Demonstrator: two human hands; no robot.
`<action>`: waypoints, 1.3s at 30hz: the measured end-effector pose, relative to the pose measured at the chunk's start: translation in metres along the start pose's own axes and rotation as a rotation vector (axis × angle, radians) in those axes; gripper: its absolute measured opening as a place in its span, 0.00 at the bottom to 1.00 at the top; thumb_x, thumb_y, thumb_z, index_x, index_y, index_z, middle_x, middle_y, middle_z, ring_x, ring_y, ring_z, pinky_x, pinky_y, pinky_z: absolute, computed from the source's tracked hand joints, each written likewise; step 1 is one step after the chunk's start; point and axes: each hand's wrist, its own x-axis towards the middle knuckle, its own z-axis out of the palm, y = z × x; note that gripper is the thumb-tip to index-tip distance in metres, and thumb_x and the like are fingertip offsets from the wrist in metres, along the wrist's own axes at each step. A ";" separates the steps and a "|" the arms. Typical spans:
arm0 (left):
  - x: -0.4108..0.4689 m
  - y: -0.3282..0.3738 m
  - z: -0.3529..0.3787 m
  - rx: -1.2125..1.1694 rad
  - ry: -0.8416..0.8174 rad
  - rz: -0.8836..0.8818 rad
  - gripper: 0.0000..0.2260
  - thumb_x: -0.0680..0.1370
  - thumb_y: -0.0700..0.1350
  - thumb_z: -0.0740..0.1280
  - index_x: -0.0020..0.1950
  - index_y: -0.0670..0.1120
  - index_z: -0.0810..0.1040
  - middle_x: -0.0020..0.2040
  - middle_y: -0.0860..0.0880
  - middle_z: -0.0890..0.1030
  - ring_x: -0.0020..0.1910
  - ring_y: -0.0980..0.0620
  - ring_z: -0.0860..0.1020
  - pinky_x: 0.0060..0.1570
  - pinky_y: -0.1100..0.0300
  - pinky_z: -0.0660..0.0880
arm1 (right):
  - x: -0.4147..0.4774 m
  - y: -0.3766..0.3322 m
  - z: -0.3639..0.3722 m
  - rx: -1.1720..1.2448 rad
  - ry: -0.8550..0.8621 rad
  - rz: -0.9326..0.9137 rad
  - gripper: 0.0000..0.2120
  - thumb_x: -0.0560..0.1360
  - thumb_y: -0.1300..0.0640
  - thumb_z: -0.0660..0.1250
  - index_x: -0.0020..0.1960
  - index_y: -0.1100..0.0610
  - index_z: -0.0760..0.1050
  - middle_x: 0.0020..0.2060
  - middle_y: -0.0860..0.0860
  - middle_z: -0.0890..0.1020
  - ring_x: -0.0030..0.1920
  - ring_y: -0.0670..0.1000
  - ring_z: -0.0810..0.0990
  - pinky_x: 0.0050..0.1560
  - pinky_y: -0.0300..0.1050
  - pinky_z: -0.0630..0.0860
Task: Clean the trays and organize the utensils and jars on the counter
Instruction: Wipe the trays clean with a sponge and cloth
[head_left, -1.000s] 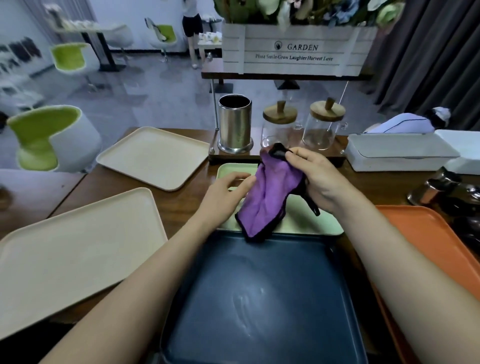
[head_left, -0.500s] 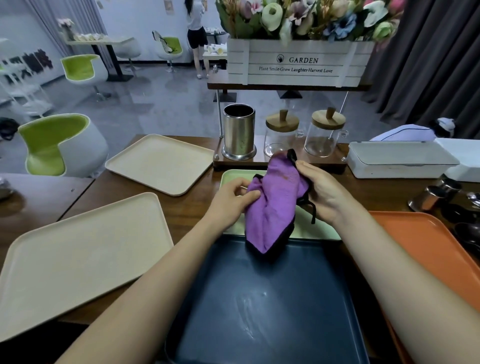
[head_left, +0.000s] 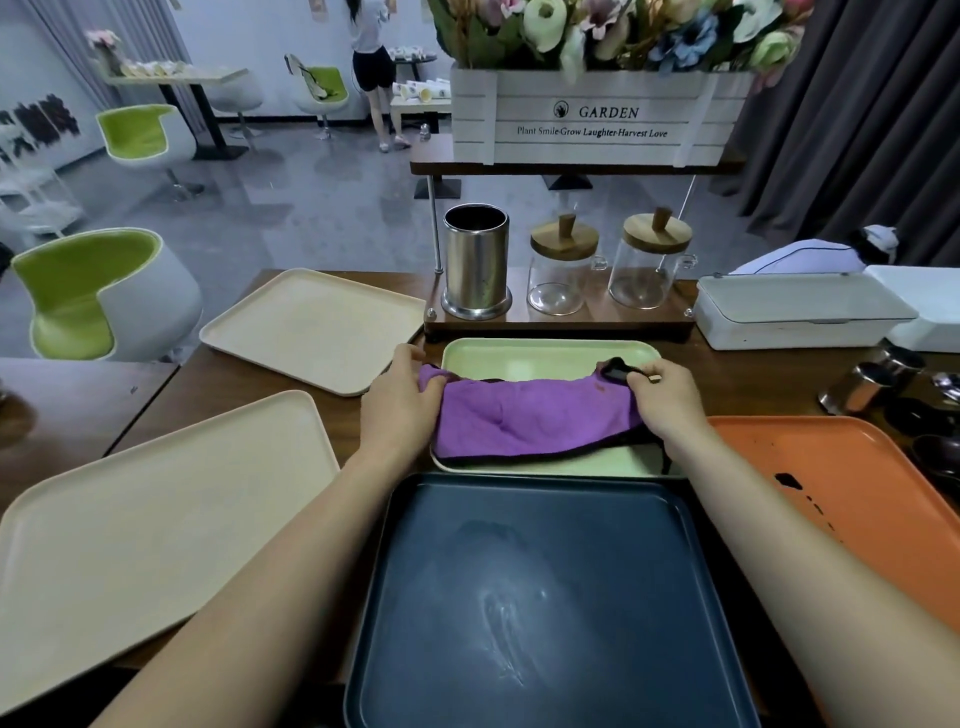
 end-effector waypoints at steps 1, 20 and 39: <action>-0.001 0.000 0.001 0.079 0.018 0.058 0.16 0.79 0.52 0.68 0.65 0.48 0.74 0.58 0.46 0.80 0.55 0.42 0.78 0.48 0.52 0.71 | -0.003 0.001 0.001 -0.163 0.028 -0.050 0.07 0.80 0.56 0.64 0.56 0.53 0.78 0.50 0.52 0.80 0.53 0.59 0.78 0.48 0.47 0.71; 0.001 0.047 0.034 -0.175 -0.271 0.252 0.03 0.79 0.41 0.70 0.49 0.48 0.83 0.46 0.54 0.83 0.48 0.54 0.79 0.52 0.62 0.74 | -0.044 -0.022 0.042 -0.466 -0.158 -0.509 0.27 0.73 0.27 0.58 0.43 0.50 0.79 0.33 0.49 0.80 0.38 0.54 0.77 0.36 0.48 0.70; -0.005 0.028 0.015 -0.108 -0.142 0.161 0.10 0.81 0.46 0.67 0.61 0.55 0.79 0.56 0.57 0.82 0.55 0.55 0.80 0.59 0.54 0.74 | -0.039 -0.084 -0.036 0.108 0.130 -0.531 0.11 0.77 0.45 0.65 0.51 0.49 0.83 0.36 0.50 0.83 0.39 0.50 0.77 0.41 0.48 0.73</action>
